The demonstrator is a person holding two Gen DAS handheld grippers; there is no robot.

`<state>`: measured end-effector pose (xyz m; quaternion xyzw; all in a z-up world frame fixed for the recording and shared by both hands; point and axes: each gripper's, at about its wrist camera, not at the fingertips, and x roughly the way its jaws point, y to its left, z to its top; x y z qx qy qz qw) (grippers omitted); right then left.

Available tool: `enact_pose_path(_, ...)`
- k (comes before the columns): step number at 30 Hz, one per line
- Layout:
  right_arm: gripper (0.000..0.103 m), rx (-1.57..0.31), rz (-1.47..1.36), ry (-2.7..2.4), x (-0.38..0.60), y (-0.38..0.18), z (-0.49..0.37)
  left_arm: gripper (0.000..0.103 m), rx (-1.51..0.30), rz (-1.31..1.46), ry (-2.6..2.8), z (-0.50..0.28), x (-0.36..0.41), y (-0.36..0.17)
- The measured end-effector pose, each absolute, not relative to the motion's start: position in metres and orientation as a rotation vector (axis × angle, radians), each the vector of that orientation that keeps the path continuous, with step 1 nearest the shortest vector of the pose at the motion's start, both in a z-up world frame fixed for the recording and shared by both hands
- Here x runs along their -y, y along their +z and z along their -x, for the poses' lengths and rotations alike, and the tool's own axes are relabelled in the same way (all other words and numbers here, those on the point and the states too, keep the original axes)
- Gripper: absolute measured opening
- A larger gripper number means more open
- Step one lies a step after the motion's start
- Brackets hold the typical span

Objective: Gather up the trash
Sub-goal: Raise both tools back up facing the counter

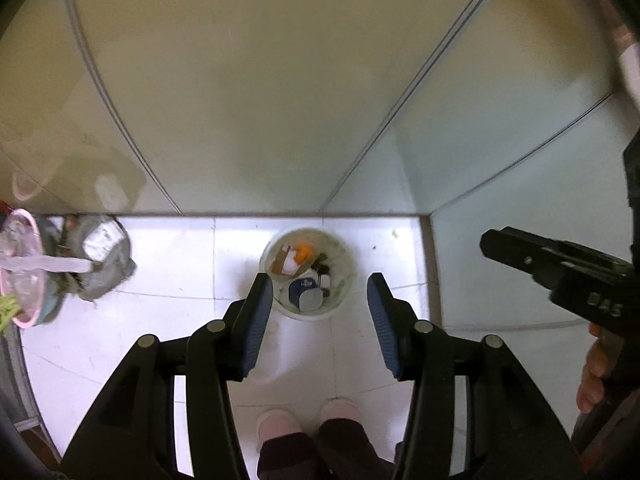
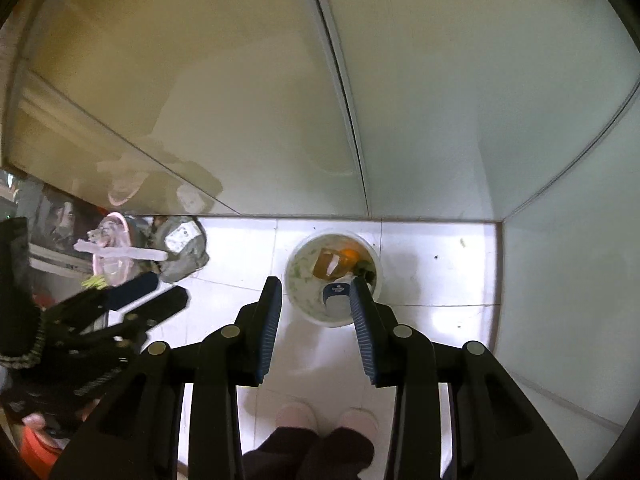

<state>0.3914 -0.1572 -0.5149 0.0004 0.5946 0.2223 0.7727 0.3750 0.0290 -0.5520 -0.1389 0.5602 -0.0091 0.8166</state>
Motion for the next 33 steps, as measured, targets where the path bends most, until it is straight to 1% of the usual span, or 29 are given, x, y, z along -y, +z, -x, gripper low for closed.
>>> enact_pose_path(6, 0.032, -1.206, 0.007, 0.482, 0.158, -0.400, -0.378, 0.048, -1.110, 0.268, 0.013, -0.358, -0.033, -0.427)
enact_pose_path(12, 0.032, -1.057, -0.003, 0.491, 0.163, -0.265, -0.357, 0.048, -0.988, 0.266, -0.009, -0.349, -0.037, -0.297)
enact_pose_path(14, 0.032, -1.003, -0.001, 0.491, 0.164, -0.231, -0.348, 0.048, -0.921, 0.231, -0.018, -0.344, -0.036, -0.248)
enact_pose_path(15, 0.032, -0.971, 0.002, 0.489, 0.166, -0.212, -0.343, 0.048, -0.899, 0.220, -0.021, -0.342, -0.035, -0.236)
enact_pose_path(19, 0.032, -0.827, 0.008, 0.471, 0.170, -0.143, -0.317, 0.048, -0.773, 0.158, -0.041, -0.326, -0.035, -0.160)
enact_pose_path(24, 0.032, -0.677, -0.013, 0.453, 0.169, -0.085, -0.290, 0.049, -0.659, 0.105, -0.034, -0.304, -0.033, -0.096)
enact_pose_path(28, 0.033, -0.580, -0.011, 0.444, 0.168, -0.054, -0.274, 0.061, -0.567, 0.107, -0.046, -0.286, -0.036, -0.058)
enact_pose_path(29, 0.035, -0.564, -0.008, 0.440, 0.167, -0.049, -0.272, 0.064, -0.548, 0.101, -0.045, -0.285, -0.037, -0.051)
enact_pose_path(30, 0.038, -0.548, -0.005, 0.438, 0.166, -0.042, -0.270, 0.067, -0.533, 0.094, -0.041, -0.285, -0.037, -0.045)
enact_pose_path(31, 0.041, -0.535, -0.004, 0.437, 0.166, -0.039, -0.271, 0.073, -0.526, 0.089, -0.036, -0.286, -0.038, -0.043)
enact_pose_path(32, 0.049, -0.523, -0.007, 0.431, 0.167, -0.036, -0.273, 0.076, -0.513, 0.082, -0.027, -0.288, -0.038, -0.039)
enact_pose_path(33, 0.055, -0.513, -0.011, 0.426, 0.169, -0.033, -0.275, 0.082, -0.501, 0.077, -0.020, -0.289, -0.038, -0.037)
